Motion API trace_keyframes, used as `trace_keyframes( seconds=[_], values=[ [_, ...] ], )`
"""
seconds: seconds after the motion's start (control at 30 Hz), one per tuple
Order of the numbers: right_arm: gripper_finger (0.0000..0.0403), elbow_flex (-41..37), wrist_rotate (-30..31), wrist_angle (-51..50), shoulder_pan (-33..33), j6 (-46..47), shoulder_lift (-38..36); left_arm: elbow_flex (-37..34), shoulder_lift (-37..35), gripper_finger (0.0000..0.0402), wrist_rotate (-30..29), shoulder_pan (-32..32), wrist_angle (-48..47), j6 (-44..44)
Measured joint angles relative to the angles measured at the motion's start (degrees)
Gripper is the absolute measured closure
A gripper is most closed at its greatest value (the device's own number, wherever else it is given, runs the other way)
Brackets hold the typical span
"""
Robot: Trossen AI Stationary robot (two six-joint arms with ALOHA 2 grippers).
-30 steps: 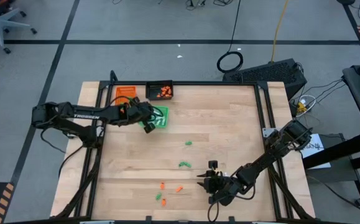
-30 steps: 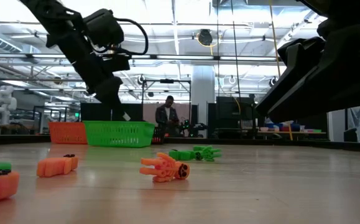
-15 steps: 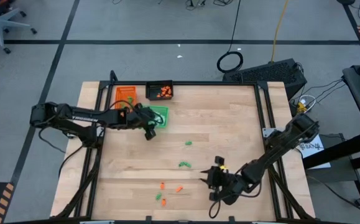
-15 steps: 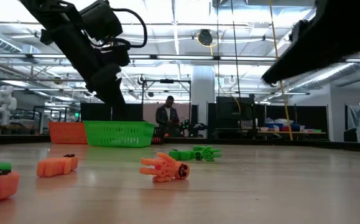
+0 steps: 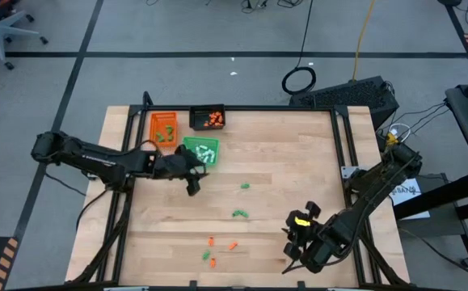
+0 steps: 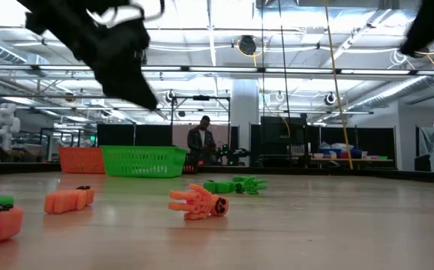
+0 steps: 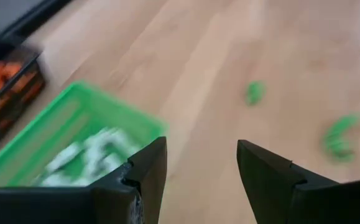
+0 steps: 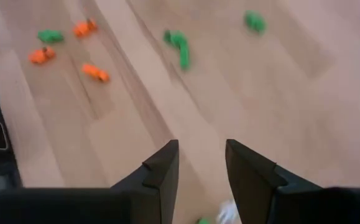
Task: Sort Halloween decoration
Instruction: Put the white skeleton toy into the green bin
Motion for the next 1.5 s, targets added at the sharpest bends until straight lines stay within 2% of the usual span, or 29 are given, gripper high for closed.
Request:
trace_keyframes(
  seconds=[0.17,0.37,0.6,0.8,0.97,1.17,1.33,1.5],
  values=[
    [0.0257,0.00,-9.17,-0.43,0.69,10.30,0.65,0.02,-1.90,0.0210,-2.08,-8.87,7.33,1.08],
    [0.0211,0.00,-13.08,-6.00,1.80,20.33,4.97,0.02,-0.53,0.0210,-4.84,-18.43,15.88,4.28],
    [0.0181,0.00,-16.45,-6.21,1.36,27.83,11.78,0.02,-0.35,0.0210,-5.62,-23.23,20.02,5.46],
    [0.0172,0.00,-17.05,-6.09,0.10,28.16,14.58,0.02,0.79,0.0210,-7.32,-25.23,20.65,5.38],
    [0.0175,0.00,-17.19,-6.07,-0.60,28.07,16.89,0.02,2.77,0.0210,-7.53,-26.00,22.83,5.39],
    [0.0195,0.02,-20.73,-5.21,-0.70,28.09,19.64,0.02,3.78,0.0210,-7.53,-26.74,24.65,5.37],
    [0.0225,0.15,-20.46,-3.70,-0.71,27.11,20.32,0.02,3.78,0.0210,-7.53,-27.53,24.87,5.32],
    [0.0273,0.13,-19.69,-3.20,-0.71,26.89,20.38,0.02,3.78,0.0210,-7.53,-28.24,26.33,5.28]
  ],
)
